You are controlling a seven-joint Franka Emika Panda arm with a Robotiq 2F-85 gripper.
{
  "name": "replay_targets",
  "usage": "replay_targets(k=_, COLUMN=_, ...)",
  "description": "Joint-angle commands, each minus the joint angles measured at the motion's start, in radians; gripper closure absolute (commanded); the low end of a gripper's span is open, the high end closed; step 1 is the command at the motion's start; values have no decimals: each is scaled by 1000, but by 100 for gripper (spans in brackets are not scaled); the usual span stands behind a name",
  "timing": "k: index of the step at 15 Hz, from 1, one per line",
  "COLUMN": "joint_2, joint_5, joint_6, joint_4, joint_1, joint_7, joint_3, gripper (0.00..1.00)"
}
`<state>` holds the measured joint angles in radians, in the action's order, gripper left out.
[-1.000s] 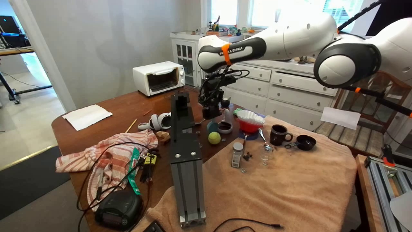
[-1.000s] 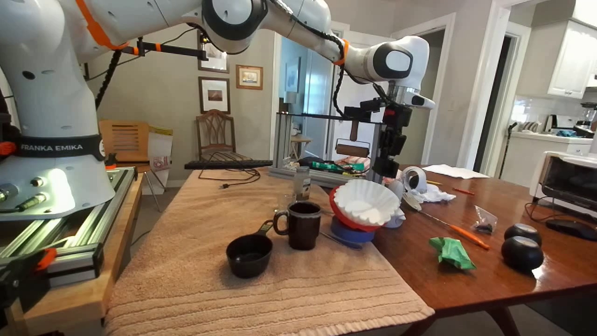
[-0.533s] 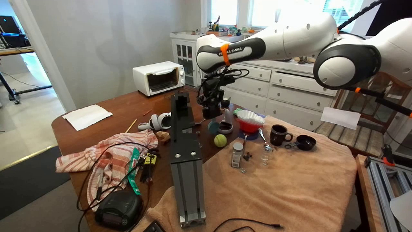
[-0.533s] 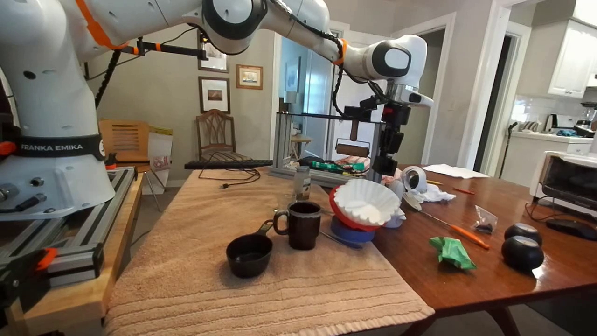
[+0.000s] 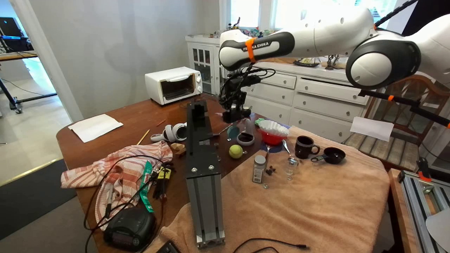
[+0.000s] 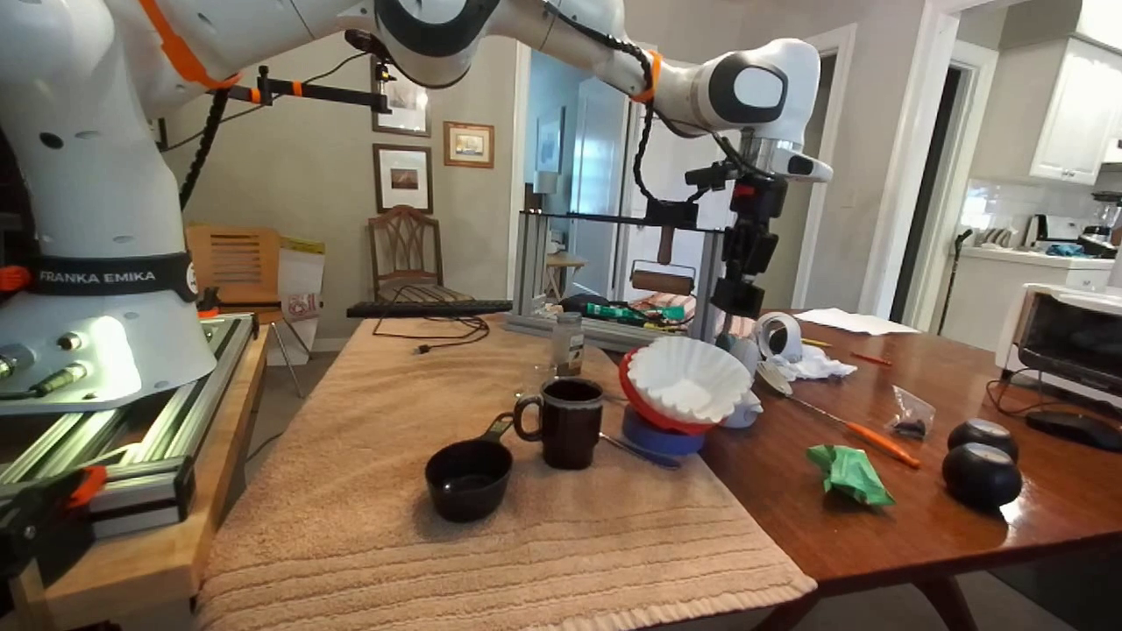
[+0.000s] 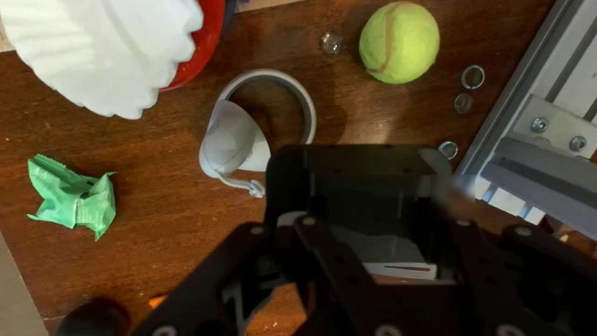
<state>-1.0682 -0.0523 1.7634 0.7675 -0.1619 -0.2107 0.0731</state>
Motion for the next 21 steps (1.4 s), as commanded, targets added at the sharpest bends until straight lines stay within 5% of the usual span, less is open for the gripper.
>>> replay_targets(k=1, joint_2=18, joint_5=-3, joint_6=7, joint_4=17, joint_1=-9, joint_7=34, joint_3=-5, gripper=53)
replay_targets(k=4, joint_2=59, joint_5=-4, joint_6=18, joint_4=61, joint_1=-24, joint_7=80, joint_3=-15, gripper=53)
replay_targets(k=5, joint_2=64, joint_5=-4, joint_6=20, joint_4=69, joint_1=-24, joint_7=82, joint_3=-16, gripper=78)
replay_targets(k=12, joint_2=150, joint_5=-136, joint_6=-65, joint_4=236, joint_1=-92, joint_7=-101, joint_3=-21, gripper=78)
replay_targets(k=18, joint_2=323, joint_5=-199, joint_6=-34, joint_4=531, joint_1=-122, joint_7=-252, joint_3=-13, gripper=78)
replay_targets(k=19, joint_2=213, joint_5=-176, joint_6=-53, joint_4=372, joint_1=-104, joint_7=-215, joint_3=24, gripper=78)
replay_targets(k=20, joint_2=228, joint_5=-179, joint_6=-53, joint_4=391, joint_1=-103, joint_7=-215, joint_3=27, gripper=53)
replay_targets(k=21, joint_2=228, joint_5=-178, joint_6=-53, joint_4=388, joint_1=-102, joint_7=-215, joint_3=31, gripper=53)
